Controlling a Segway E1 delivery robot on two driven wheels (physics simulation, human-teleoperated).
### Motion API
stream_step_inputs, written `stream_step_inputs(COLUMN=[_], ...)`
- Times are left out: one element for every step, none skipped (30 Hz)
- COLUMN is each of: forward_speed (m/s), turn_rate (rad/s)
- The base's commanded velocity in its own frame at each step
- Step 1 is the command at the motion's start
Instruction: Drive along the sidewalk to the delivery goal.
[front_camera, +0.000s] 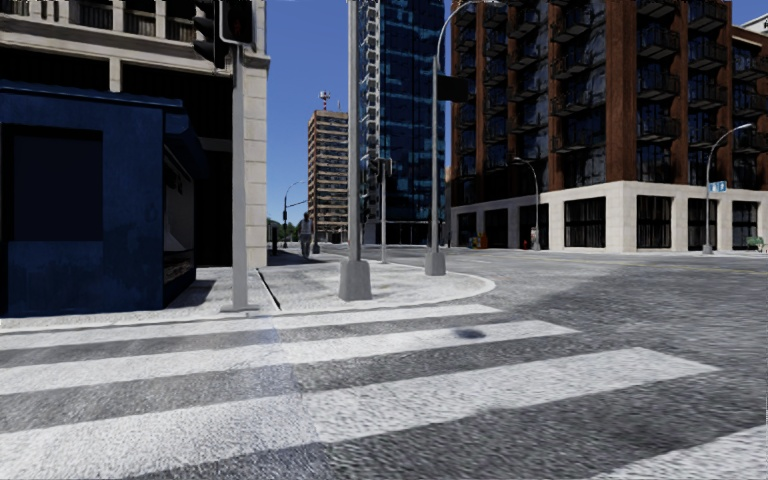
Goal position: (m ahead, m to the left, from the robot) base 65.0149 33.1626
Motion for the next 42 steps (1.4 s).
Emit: stream_step_inputs(forward_speed=[2.00,2.00,2.00,2.00,2.00,2.00,2.00,2.00,2.00,2.00,2.00,2.00,2.00,2.00,2.00,2.00,2.00,2.00,2.00,2.00,2.00,2.00,2.00,2.00,2.00,2.00,2.00,2.00,2.00,2.00,2.00,2.00,2.00,2.00,2.00,2.00,2.00,2.00,2.00,2.00,2.00,2.00], turn_rate=[0.48,0.48,0.48,0.47,0.40,0.31,0.27,0.27,0.26,0.26,0.26,0.26,0.26,0.27,0.27,0.27,0.30,0.35,0.37,0.37,0.38,0.38,0.38,0.38,0.38,0.38,0.38,0.38,0.38,0.38,0.28,0.00,0.00,0.00,0.00,0.00,0.00,0.00,0.00,0.00,0.00,0.00])
